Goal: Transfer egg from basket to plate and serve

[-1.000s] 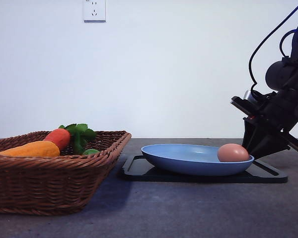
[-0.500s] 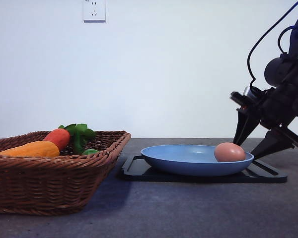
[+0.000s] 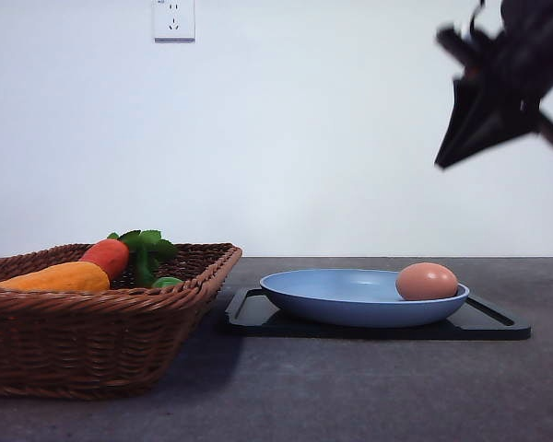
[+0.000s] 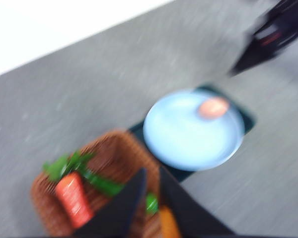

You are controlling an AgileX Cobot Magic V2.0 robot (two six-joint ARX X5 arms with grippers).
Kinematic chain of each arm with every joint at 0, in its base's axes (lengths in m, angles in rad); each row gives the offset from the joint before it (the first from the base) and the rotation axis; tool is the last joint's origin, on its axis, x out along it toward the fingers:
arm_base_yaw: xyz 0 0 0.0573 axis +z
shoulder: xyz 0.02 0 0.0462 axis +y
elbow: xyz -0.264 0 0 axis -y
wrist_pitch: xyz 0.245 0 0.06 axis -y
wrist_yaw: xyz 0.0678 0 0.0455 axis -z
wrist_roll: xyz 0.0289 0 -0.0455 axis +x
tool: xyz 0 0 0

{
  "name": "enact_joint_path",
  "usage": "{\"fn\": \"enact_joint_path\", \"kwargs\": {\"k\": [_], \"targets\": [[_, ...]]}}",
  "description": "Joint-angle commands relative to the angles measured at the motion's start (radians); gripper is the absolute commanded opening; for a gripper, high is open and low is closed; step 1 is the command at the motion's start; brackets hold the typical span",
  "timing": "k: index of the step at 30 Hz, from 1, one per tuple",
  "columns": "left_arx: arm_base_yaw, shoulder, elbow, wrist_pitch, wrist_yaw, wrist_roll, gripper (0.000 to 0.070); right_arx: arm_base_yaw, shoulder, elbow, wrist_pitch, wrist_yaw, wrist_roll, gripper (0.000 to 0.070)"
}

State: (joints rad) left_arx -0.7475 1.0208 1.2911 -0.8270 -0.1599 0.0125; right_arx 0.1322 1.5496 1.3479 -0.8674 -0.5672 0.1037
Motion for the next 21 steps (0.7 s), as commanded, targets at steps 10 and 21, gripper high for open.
{"fn": "enact_joint_path", "kwargs": {"k": [10, 21], "targets": [[0.186, 0.002, -0.172, 0.071, -0.007, -0.039, 0.0000, 0.251, -0.356, -0.184, 0.032, 0.549, -0.035, 0.0000], [0.218, -0.226, -0.538, 0.411, -0.007, -0.176, 0.0000, 0.401, -0.742, -0.644, 0.435, 0.804, 0.074, 0.0000]]}}
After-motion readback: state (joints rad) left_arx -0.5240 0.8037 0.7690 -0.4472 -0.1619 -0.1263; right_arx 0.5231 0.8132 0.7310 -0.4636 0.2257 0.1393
